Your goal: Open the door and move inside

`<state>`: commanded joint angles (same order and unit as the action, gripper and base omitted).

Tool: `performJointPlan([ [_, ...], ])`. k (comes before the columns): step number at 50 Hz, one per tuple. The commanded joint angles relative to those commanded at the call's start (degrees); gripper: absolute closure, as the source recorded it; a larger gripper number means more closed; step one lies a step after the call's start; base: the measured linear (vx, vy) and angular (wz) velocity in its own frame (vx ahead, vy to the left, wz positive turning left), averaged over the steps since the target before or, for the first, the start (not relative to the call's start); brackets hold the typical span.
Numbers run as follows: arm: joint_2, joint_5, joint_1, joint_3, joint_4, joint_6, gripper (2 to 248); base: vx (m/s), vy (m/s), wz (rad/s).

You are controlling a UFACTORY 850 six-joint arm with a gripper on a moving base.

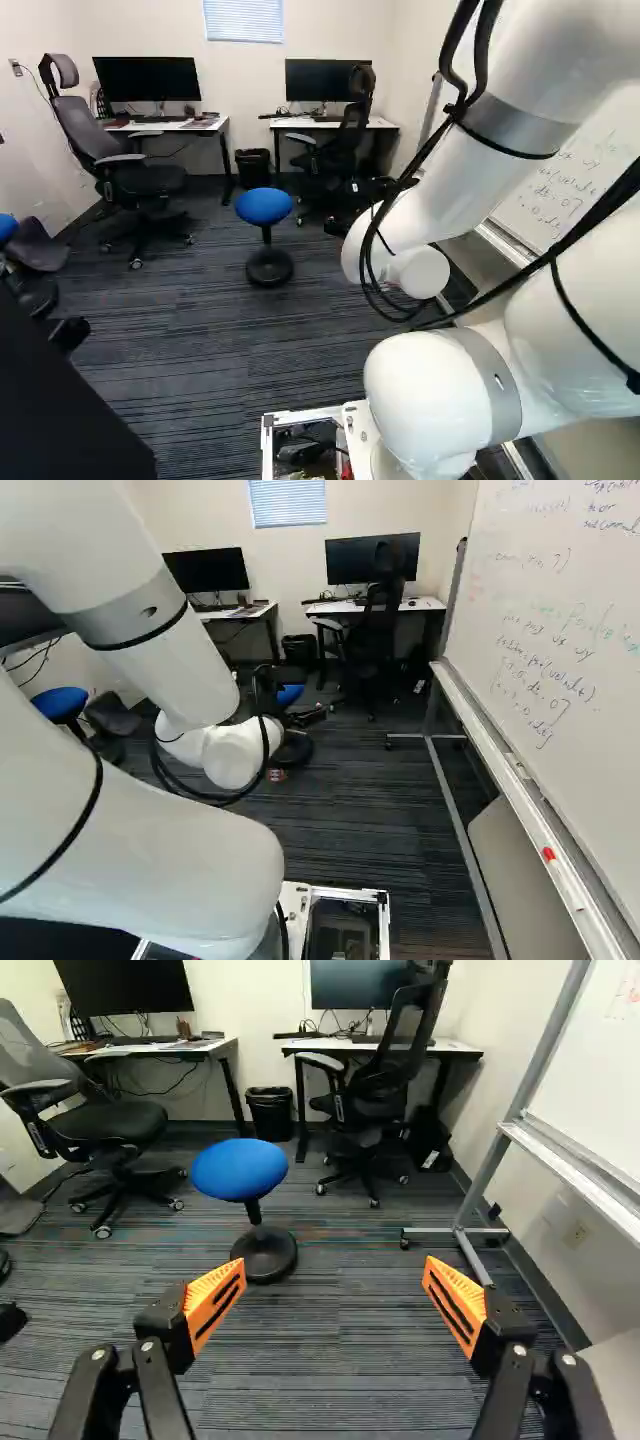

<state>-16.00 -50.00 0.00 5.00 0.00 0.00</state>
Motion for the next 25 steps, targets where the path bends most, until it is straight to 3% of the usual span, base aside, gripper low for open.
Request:
performJointPlan([
  [25, 0.0, 0.0, 0.0, 0.0, 0.0, 0.0, 3, 0.207, 0.007, 0.009],
])
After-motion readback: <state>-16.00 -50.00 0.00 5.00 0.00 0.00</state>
